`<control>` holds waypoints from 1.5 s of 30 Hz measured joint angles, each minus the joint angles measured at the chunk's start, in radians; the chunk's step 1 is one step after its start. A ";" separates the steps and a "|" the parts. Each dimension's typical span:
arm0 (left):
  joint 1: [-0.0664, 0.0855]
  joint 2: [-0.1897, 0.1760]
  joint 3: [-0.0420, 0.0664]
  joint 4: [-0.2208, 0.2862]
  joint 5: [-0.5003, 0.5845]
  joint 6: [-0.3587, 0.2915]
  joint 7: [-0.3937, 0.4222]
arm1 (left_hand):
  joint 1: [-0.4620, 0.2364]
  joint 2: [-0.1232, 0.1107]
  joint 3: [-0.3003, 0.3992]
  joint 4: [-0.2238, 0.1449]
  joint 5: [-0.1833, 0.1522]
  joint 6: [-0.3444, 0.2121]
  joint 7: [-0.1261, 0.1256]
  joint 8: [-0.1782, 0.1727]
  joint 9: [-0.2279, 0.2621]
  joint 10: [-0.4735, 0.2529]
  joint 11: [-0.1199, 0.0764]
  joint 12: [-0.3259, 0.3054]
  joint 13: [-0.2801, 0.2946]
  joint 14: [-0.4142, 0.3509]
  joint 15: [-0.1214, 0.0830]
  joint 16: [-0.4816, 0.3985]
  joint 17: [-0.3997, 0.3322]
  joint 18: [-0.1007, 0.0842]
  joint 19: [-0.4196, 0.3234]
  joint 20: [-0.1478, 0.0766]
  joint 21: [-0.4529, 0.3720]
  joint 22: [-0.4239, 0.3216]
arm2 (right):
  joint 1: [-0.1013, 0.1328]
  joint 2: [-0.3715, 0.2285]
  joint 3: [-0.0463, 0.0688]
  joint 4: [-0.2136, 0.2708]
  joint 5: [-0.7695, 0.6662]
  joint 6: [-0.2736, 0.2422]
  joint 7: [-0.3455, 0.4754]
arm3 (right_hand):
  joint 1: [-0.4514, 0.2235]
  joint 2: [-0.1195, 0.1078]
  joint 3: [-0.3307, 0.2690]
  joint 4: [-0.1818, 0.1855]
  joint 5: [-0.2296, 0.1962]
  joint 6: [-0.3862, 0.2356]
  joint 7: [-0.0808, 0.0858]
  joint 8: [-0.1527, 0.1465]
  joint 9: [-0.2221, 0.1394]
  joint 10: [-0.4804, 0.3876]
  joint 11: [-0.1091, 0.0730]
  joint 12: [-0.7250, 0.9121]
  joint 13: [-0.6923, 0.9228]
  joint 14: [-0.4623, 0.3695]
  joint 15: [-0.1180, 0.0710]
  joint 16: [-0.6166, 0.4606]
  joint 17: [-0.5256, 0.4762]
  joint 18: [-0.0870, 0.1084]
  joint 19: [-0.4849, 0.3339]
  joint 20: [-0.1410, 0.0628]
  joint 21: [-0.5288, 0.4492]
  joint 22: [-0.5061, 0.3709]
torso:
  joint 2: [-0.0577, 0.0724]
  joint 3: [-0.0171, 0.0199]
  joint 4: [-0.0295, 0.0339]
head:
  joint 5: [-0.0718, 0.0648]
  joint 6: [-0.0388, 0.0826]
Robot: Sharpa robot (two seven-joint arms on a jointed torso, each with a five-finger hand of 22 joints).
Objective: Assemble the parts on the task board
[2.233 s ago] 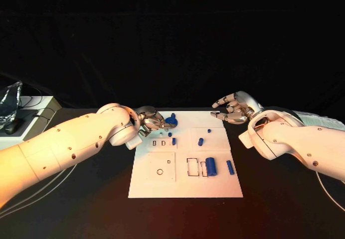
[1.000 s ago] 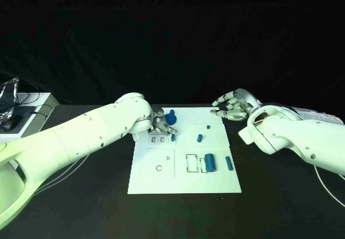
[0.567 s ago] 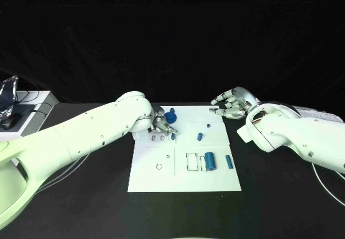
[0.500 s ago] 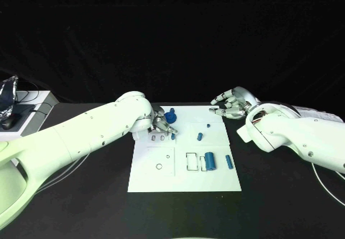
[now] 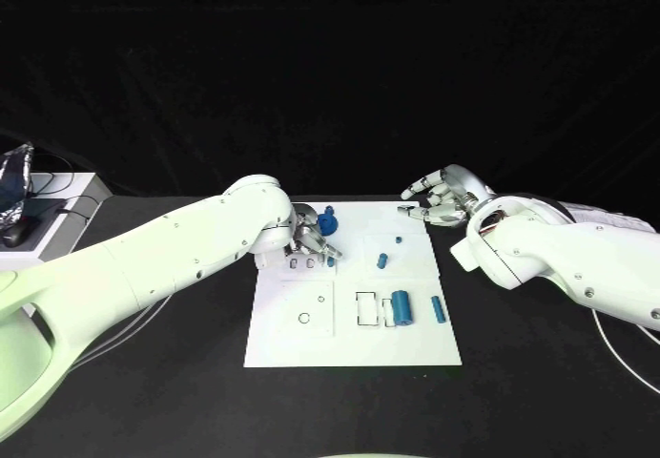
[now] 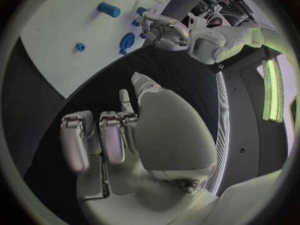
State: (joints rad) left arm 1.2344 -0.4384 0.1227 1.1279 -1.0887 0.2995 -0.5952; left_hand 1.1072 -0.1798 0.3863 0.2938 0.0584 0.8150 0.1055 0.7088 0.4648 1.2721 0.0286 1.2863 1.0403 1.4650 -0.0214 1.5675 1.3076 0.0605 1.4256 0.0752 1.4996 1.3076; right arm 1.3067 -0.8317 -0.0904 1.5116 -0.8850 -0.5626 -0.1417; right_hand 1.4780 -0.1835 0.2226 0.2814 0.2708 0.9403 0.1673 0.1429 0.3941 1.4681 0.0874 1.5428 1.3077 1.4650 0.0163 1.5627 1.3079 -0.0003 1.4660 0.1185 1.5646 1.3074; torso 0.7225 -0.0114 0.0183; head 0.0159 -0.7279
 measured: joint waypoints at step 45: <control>0.000 0.009 -0.004 -0.020 0.070 0.020 0.023 | 0.104 0.020 0.096 -0.012 0.000 -0.007 -0.001 -0.003 0.033 -0.039 0.003 -0.041 -0.049 0.000 0.000 0.000 0.000 0.000 -0.011 0.003 0.000 -0.002 | -0.003 0.013 0.000 -0.017 -0.003 0.007 -0.009 | 0.000 0.000 0.010 0.001 0.004 -0.004 -0.004 0.004 0.003 0.000 0.000 0.000 0.000 0.004 -0.004 0.000 0.000 0.000 0.000 0.000 0.000 0.001 | 0.002 -0.0027 0.0082 | -0.013 -0.009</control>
State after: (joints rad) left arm 1.2344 -0.4292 0.1183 1.1077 -1.0183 0.3195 -0.5720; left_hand 1.2113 -0.1602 0.4825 0.2813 0.0584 0.8082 0.1049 0.7059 0.4975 1.2333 0.0316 1.2452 0.9911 1.4650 -0.0214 1.5675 1.3075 0.0606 1.4146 0.0785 1.4995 1.3054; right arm 1.3039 -0.8189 -0.0905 1.4944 -0.8884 -0.5552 -0.1507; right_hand 1.4780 -0.1835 0.2322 0.2828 0.2750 0.9367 0.1637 0.1467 0.3974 1.4681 0.0874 1.5427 1.3080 1.4687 0.0126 1.5627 1.3076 -0.0001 1.4660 0.1185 1.5646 1.3080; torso 0.7245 -0.0141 0.0266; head 0.0033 -0.7369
